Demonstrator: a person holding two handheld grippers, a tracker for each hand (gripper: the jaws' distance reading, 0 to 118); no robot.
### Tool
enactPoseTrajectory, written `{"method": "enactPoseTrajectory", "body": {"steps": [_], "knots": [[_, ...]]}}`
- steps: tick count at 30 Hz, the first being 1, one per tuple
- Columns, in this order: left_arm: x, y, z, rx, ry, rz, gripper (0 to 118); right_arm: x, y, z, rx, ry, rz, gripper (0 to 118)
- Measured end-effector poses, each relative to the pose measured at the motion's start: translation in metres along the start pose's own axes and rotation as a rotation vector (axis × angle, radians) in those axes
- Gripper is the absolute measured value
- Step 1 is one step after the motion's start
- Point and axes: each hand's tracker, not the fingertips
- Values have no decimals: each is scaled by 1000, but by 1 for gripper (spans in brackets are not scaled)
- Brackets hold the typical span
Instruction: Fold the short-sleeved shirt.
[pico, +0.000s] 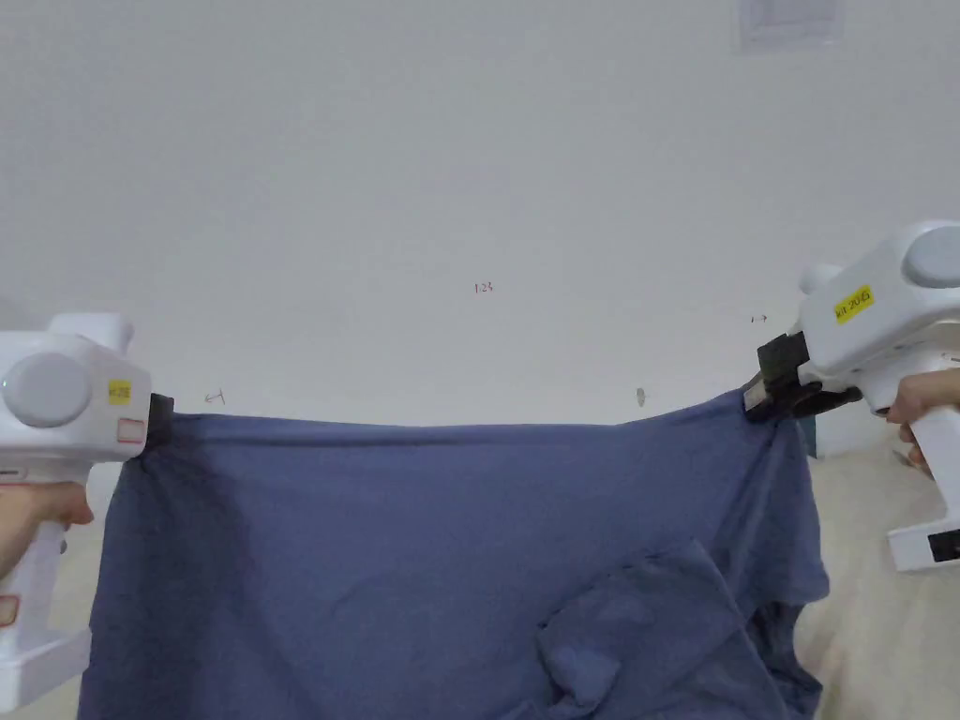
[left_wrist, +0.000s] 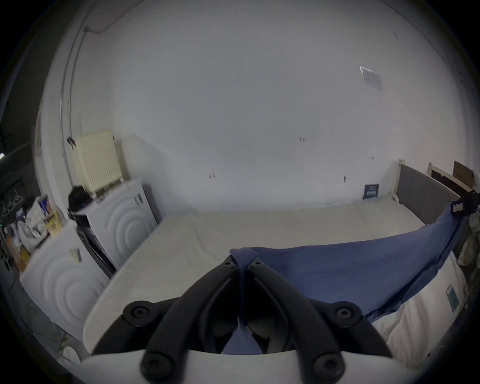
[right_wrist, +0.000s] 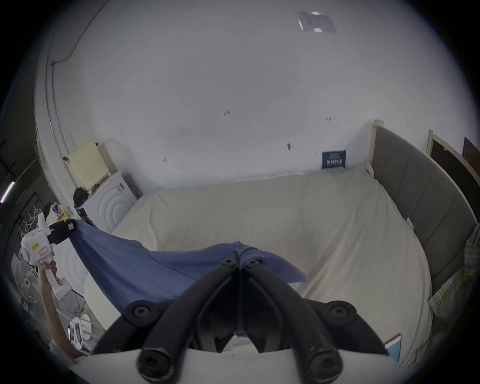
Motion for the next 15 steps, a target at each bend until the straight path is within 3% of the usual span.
{"method": "enactPoseTrajectory", "body": {"steps": [15], "knots": [[23,94,-33,127,87,-47,3,9,96,-2,70,63,-111,0]]}}
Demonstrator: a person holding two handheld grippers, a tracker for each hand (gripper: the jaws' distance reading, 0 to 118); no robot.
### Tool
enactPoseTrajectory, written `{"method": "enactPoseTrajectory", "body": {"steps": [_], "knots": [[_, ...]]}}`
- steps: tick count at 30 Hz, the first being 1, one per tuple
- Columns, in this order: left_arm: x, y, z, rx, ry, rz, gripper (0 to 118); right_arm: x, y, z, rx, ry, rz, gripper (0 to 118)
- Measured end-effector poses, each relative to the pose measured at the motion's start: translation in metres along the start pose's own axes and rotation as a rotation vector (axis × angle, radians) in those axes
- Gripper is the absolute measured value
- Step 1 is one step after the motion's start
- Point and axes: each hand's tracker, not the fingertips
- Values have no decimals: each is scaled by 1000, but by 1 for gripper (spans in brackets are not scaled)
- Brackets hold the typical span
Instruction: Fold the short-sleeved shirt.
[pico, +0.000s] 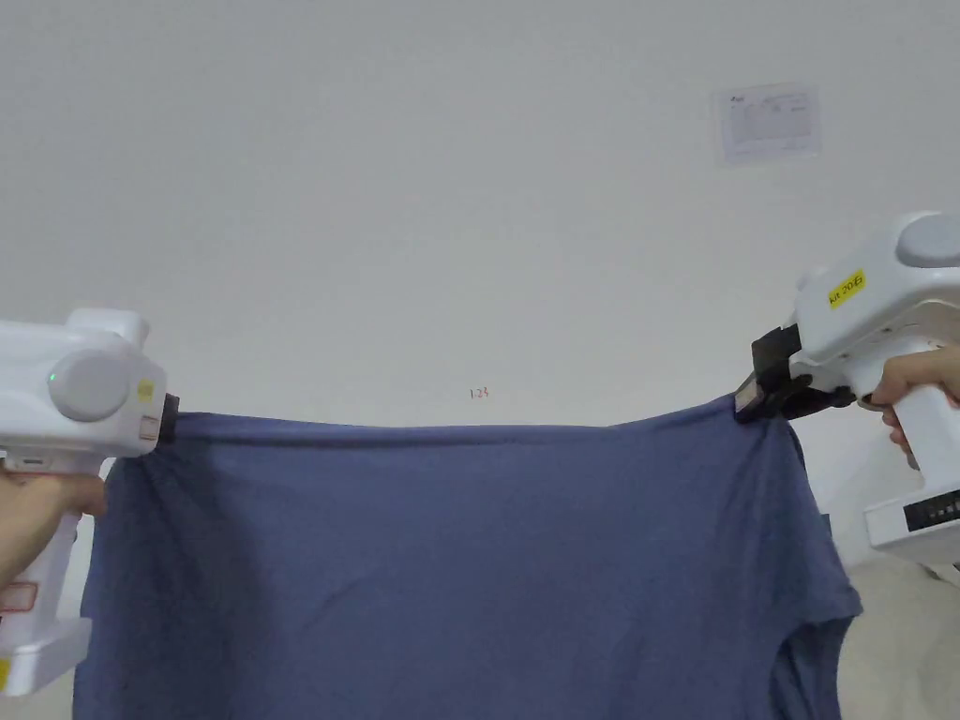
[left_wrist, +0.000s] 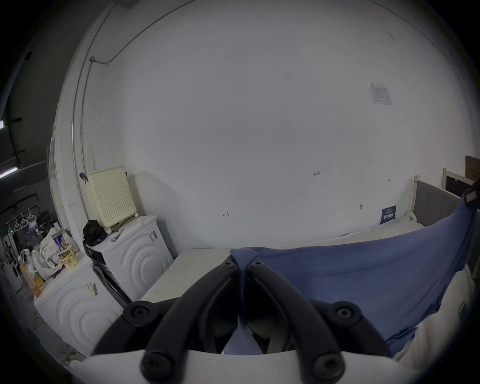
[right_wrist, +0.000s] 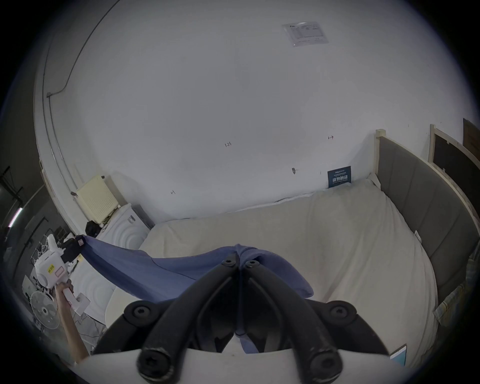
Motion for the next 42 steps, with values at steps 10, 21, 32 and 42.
{"method": "enactPoseTrajectory", "body": {"steps": [10,21,32,42], "knots": [[5,90,-46,68,84,71,3,-36,124,-7,144,-29,33,0],[-7,108,-80,75,75,73,3,-48,136,-19,149,-46,32,0],[35,-34,-158,-140,69,-13,3,-2,44,-146,-97,-119,6,0],[112,-291,-230,-518,-30,-46,3,80,-174,-304,-383,-276,-52,0]]}}
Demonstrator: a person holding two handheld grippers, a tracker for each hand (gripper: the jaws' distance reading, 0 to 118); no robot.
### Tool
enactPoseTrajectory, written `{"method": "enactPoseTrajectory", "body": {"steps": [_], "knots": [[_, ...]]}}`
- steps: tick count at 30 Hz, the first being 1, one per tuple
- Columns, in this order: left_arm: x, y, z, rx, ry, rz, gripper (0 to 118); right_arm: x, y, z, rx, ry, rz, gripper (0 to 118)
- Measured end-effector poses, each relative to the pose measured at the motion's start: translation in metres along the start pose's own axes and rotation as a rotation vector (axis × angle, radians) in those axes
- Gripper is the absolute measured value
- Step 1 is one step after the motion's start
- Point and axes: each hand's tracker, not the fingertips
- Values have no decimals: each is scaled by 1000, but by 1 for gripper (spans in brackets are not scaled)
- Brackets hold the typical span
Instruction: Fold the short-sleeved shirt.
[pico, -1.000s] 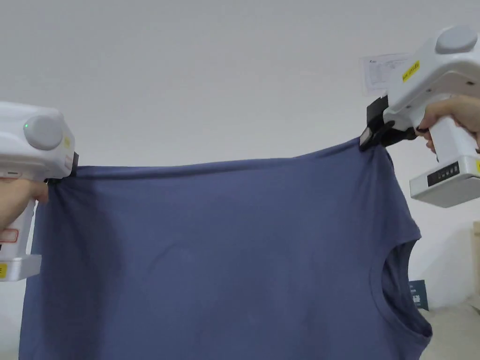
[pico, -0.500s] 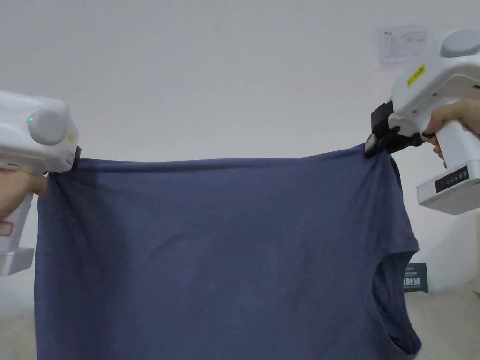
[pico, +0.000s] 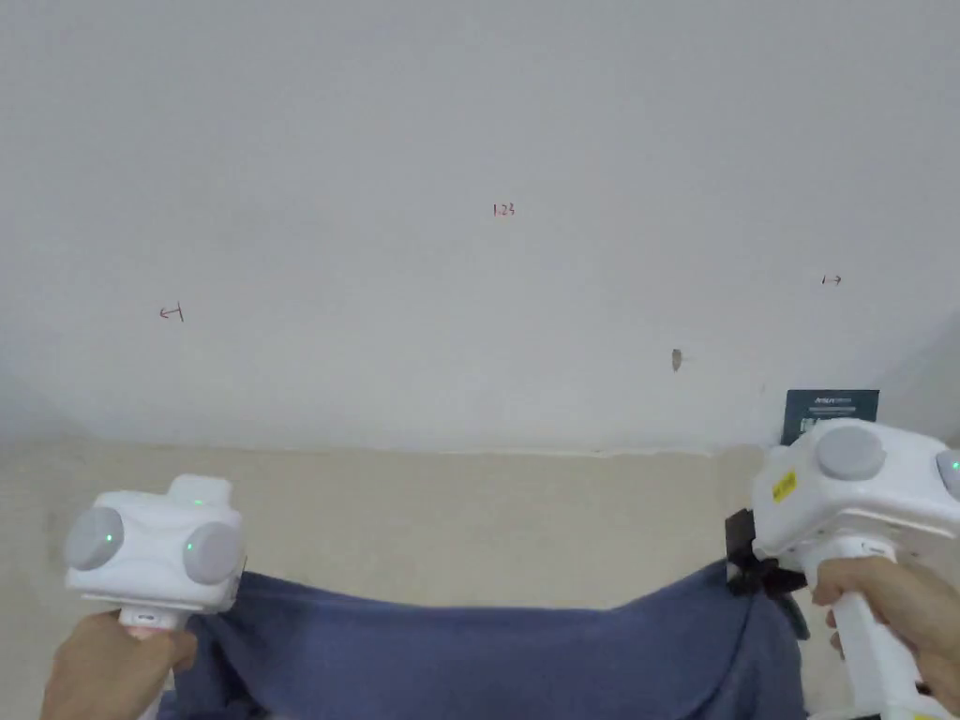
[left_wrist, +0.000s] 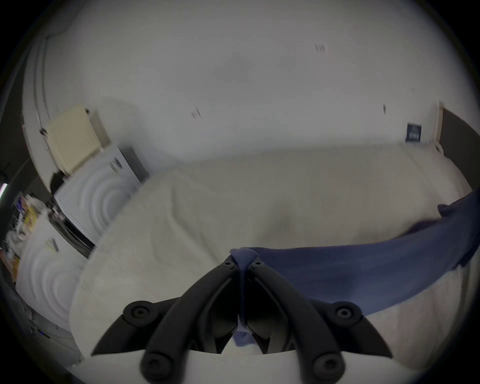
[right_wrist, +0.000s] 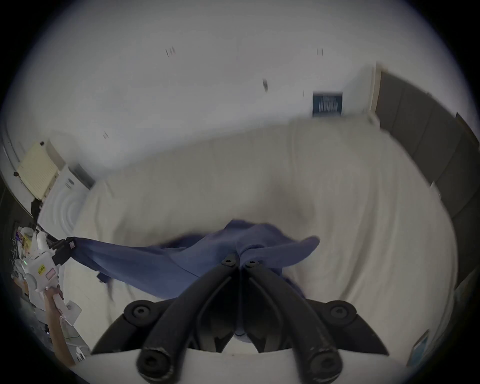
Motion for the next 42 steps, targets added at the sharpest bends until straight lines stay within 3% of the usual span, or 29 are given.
{"method": "enactPoseTrajectory", "body": {"steps": [3,4,8,10,17,28,35,42], "knots": [[11,-42,-24,-51,-19,5,3,16,-37,-45,-95,-41,-78,0],[12,-51,-25,-53,-3,0,3,20,-47,-53,-86,-38,-62,0],[-8,-60,-20,-62,-22,-13,3,40,-67,-50,-83,9,-91,0],[-22,-57,-15,-53,-53,55,3,45,-72,-37,-68,36,-109,0],[-43,-94,81,11,-56,31,3,48,-127,36,-25,71,-24,0],[-80,-251,194,16,-58,24,3,95,-320,131,-35,142,-69,0],[-83,-350,263,13,-52,35,3,98,-410,179,-19,140,2,0],[-95,-411,292,0,-21,19,3,104,-466,201,-23,131,69,0]]}}
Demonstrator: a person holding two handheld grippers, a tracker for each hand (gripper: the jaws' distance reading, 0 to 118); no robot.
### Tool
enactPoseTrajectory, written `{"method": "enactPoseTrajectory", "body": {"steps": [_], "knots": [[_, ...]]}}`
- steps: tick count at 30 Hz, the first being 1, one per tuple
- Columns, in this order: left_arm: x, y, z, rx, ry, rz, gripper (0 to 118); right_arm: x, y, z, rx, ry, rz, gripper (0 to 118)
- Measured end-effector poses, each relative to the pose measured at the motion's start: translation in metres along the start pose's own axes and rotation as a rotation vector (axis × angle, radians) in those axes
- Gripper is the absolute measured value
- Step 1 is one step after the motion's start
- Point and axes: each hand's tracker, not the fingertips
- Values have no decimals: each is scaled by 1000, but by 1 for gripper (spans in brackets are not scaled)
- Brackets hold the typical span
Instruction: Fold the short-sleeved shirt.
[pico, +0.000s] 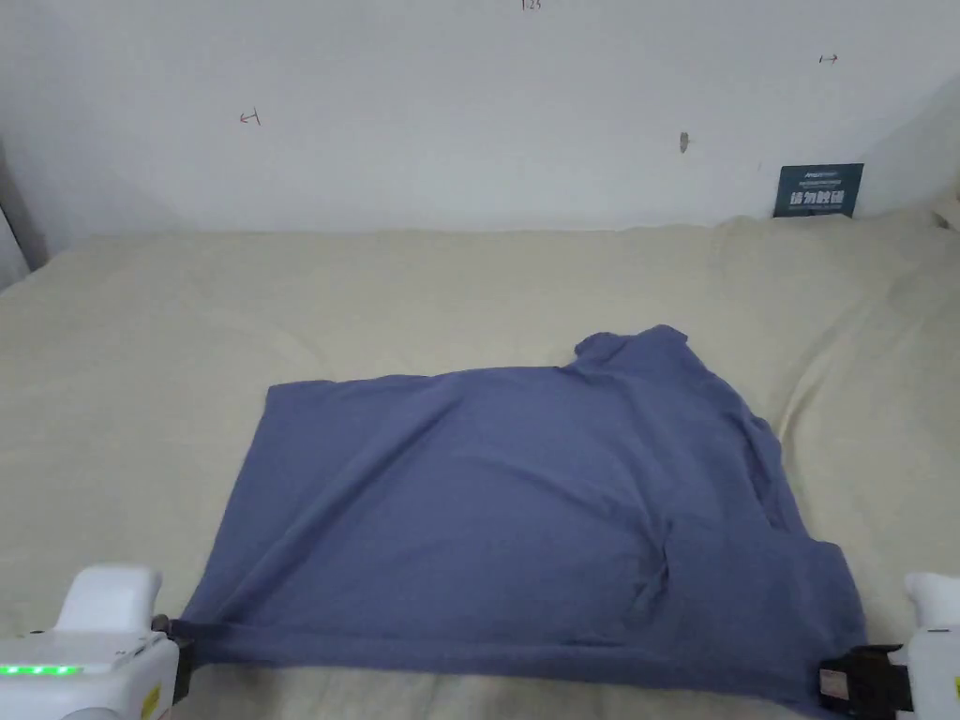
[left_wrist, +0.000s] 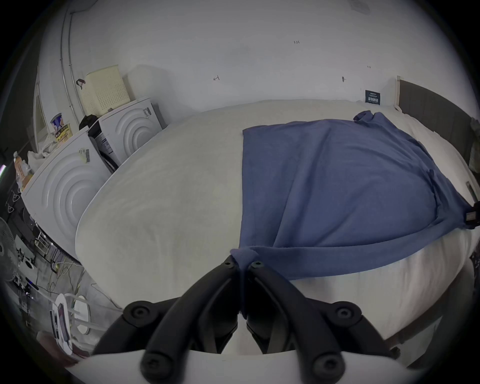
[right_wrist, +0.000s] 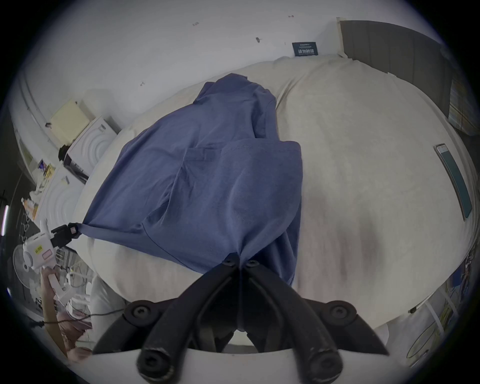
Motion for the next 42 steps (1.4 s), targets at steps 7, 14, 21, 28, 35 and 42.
{"method": "enactPoseTrajectory", "body": {"steps": [7,14,21,28,35,42], "knots": [[-3,-18,-5,-6,-35,43,69,2,2,-8,37,-21,36,55],[-15,-25,29,-6,-144,146,110,-10,-10,32,183,-14,100,87],[-11,-55,75,45,-147,162,5,-20,-43,56,303,57,69,0],[-1,-66,69,13,-106,92,0,-32,-56,39,224,68,126,0],[-18,-46,53,91,-84,9,107,-31,-58,29,176,69,100,0],[-44,-42,7,62,-163,198,74,-21,-62,27,151,52,72,0]]}}
